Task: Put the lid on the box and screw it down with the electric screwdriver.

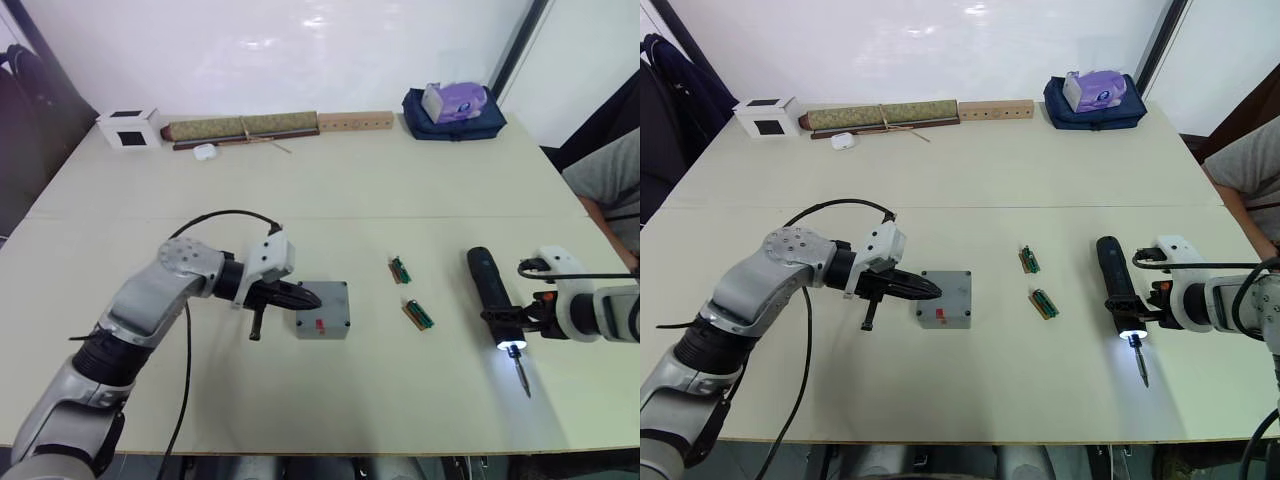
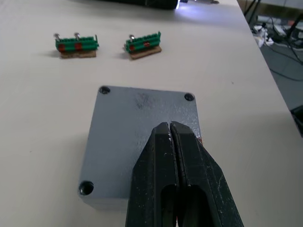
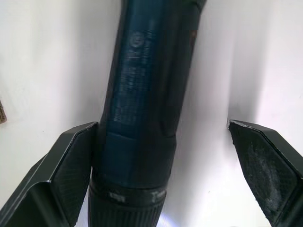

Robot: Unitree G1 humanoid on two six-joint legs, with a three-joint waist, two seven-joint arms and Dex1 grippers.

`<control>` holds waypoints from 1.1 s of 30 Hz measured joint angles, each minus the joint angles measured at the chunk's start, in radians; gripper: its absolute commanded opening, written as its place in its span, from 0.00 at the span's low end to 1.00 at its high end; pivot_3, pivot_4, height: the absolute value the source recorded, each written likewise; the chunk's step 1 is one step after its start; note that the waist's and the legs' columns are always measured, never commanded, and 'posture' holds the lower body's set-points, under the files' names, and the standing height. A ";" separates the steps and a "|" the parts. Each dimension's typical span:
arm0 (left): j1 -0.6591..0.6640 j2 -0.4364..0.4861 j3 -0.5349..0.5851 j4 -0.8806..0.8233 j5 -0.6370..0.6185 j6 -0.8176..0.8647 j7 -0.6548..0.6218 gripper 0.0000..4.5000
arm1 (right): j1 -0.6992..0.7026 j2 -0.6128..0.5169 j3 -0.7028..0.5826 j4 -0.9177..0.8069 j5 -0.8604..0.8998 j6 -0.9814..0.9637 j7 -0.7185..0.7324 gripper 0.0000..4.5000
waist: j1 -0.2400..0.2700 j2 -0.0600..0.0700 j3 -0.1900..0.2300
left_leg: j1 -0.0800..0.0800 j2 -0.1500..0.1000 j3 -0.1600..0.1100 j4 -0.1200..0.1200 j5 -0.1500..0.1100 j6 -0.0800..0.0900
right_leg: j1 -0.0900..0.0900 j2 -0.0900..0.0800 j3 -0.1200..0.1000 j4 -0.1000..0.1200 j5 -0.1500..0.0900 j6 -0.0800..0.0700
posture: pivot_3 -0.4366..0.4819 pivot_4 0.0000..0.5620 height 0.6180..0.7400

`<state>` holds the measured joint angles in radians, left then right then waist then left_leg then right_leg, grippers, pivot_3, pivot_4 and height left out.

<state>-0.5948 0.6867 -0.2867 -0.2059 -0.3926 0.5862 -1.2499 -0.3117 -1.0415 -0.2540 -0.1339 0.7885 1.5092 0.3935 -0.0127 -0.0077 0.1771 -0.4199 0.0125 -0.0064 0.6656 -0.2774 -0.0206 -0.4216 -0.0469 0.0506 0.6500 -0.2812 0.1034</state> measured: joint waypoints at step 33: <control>0.122 0.021 0.024 0.103 0.099 0.014 0.100 0.00 | 0.061 0.262 0.404 -0.557 0.002 -0.384 0.251 1.00 | -0.002 -0.002 -0.001 | 0.000 0.000 -0.001 0.005 0.000 0.000 | -0.001 0.000 0.000 0.007 0.002 0.001 | 0.48 0.27 1.00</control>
<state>-0.4731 0.7078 -0.2625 -0.1028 -0.2939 0.5998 -1.1500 -0.2504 -0.7798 0.1504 -0.6914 0.7901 1.1252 0.6449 -0.0144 -0.0099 0.1759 -0.4199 0.0128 -0.0079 0.6709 -0.2773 -0.0208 -0.4224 -0.0466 0.0503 0.6566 -0.2789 0.1042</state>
